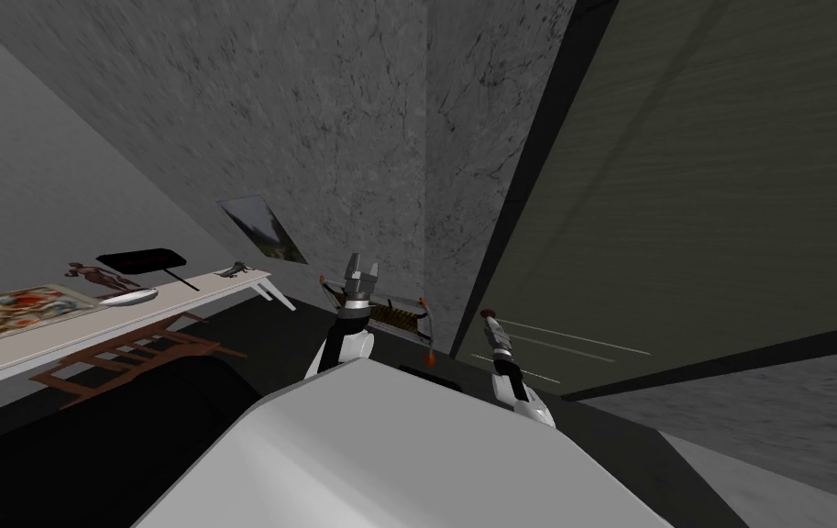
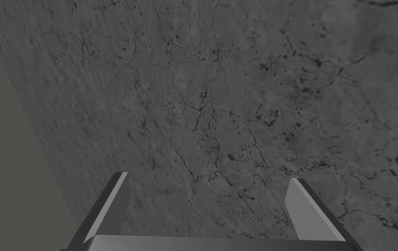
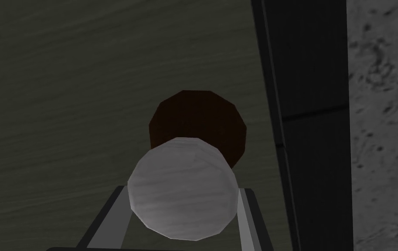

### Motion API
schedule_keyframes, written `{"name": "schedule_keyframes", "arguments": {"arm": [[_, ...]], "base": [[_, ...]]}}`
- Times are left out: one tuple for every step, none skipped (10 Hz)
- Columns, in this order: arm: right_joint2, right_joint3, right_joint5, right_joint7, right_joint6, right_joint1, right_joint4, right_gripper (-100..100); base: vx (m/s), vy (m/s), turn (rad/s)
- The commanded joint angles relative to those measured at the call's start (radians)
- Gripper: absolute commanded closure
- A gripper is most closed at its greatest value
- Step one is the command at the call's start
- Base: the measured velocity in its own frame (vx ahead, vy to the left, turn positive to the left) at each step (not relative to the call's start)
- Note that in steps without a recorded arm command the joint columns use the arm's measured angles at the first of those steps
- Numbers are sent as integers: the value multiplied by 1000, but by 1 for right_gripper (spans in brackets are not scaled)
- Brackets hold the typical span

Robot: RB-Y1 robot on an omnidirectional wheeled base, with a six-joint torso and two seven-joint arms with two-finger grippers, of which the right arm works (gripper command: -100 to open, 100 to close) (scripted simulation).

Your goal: Pull the door open

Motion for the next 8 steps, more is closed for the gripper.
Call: {"name": "schedule_keyframes", "arguments": {"arm": [[6,7,-8,-50,7,14,-12,100],[6,7,-8,-57,7,14,-12,100],[4,8,-16,-89,7,17,-15,100],[3,9,-24,-117,7,22,-18,100],[3,9,-24,-125,7,22,-18,100],[1,10,-33,-162,7,27,-22,100],[0,11,-43,-188,8,31,-26,100],[0,11,-43,-201,8,31,-26,100]], "base": [[-22,-13,84],[-14,-9,40],[-14,-5,54],[-26,-10,104],[-17,-12,33],[-17,-13,47],[-25,-23,115],[-23,-18,49]]}}
